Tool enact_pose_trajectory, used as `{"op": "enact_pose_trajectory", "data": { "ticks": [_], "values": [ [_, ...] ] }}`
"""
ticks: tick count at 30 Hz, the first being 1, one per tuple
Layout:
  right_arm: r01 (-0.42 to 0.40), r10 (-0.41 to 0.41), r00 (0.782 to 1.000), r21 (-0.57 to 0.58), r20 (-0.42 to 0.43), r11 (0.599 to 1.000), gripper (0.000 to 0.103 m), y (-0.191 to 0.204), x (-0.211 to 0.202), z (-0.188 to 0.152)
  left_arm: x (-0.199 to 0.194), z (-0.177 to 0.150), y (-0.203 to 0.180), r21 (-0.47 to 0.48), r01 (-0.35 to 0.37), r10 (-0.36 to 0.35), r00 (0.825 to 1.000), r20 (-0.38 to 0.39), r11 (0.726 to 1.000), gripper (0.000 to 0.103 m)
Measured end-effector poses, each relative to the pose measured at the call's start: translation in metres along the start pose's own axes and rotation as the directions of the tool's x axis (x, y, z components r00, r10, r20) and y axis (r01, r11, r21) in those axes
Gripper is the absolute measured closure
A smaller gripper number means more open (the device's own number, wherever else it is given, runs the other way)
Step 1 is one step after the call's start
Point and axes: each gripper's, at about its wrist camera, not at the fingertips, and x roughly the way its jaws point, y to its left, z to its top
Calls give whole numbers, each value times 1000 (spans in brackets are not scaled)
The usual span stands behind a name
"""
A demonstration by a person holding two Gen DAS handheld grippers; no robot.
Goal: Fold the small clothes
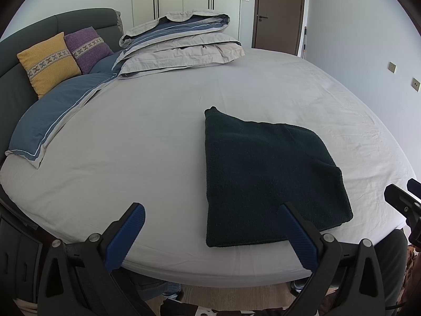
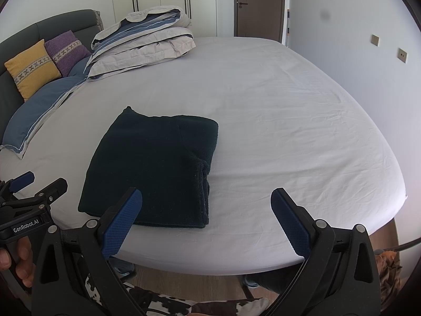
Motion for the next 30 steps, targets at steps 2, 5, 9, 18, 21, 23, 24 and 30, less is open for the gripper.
{"op": "enact_pose_trajectory", "data": {
  "ticks": [2,5,9,18,21,23,24,30],
  "values": [
    [0,0,1000,0,0,1000,3,0,0,0,0,0,0,0,-1,1,1000,-1,1000,0],
    [0,0,1000,0,0,1000,3,0,0,0,1,-1,-1,1,-1,1,1000,-3,1000,0],
    [-2,2,1000,-1,-3,1000,3,0,1,-1,1,-1,-1,2,-1,1,1000,-3,1000,0],
    [-8,8,1000,-9,-9,1000,3,-1,3,-1,3,-3,1,2,-1,1,1000,-7,1000,0],
    [-10,10,1000,-11,-11,1000,3,-3,3,-1,4,-3,2,3,0,0,1000,-8,1000,0],
    [-9,9,1000,-11,-12,1000,3,-3,3,-1,4,-3,2,3,-1,1,1000,-8,1000,0],
    [-10,10,1000,-11,-11,1000,3,-3,3,-1,4,-3,2,3,-1,1,1000,-9,1000,0],
    [-12,12,1000,-14,-15,1000,3,-3,4,-1,4,-4,4,5,-3,3,1000,-7,1000,0]
  ]
}}
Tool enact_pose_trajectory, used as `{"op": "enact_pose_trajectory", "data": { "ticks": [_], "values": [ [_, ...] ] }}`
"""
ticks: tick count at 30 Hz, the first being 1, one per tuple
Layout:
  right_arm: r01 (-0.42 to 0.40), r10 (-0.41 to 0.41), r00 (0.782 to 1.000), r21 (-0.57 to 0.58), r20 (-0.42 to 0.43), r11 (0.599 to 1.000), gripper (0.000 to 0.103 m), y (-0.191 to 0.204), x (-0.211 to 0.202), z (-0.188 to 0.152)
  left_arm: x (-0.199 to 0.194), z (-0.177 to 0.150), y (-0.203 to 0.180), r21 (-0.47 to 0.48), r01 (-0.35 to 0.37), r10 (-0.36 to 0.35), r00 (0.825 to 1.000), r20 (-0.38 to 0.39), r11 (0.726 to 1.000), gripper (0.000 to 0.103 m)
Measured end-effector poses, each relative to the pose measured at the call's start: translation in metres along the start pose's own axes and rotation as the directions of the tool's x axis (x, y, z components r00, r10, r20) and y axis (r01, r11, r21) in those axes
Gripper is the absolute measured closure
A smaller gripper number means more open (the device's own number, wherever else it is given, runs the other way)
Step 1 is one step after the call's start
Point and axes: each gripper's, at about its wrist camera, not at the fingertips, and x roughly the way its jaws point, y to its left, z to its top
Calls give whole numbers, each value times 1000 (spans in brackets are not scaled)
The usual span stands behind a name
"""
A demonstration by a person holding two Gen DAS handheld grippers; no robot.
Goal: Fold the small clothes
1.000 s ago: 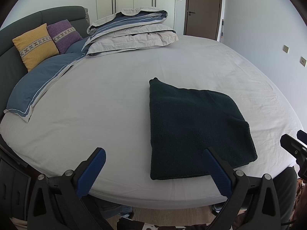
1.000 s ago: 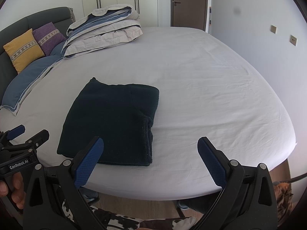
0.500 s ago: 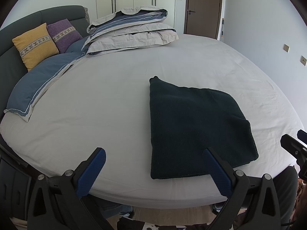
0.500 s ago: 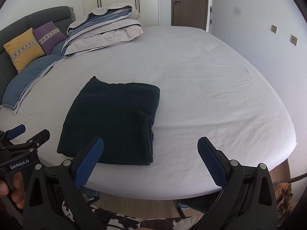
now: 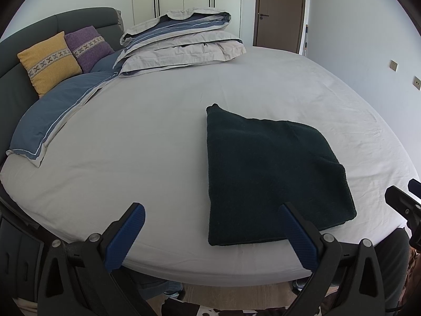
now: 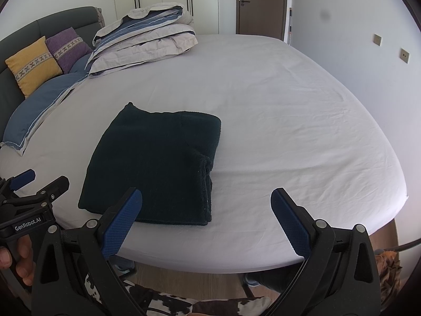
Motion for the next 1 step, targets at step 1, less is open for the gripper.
{"op": "enact_pose_trajectory", "data": {
  "ticks": [1],
  "values": [
    [0,0,1000,-1,0,1000,3,-1,1,0,0,0,1,0,-2,2,1000,1,1000,0]
  ]
}}
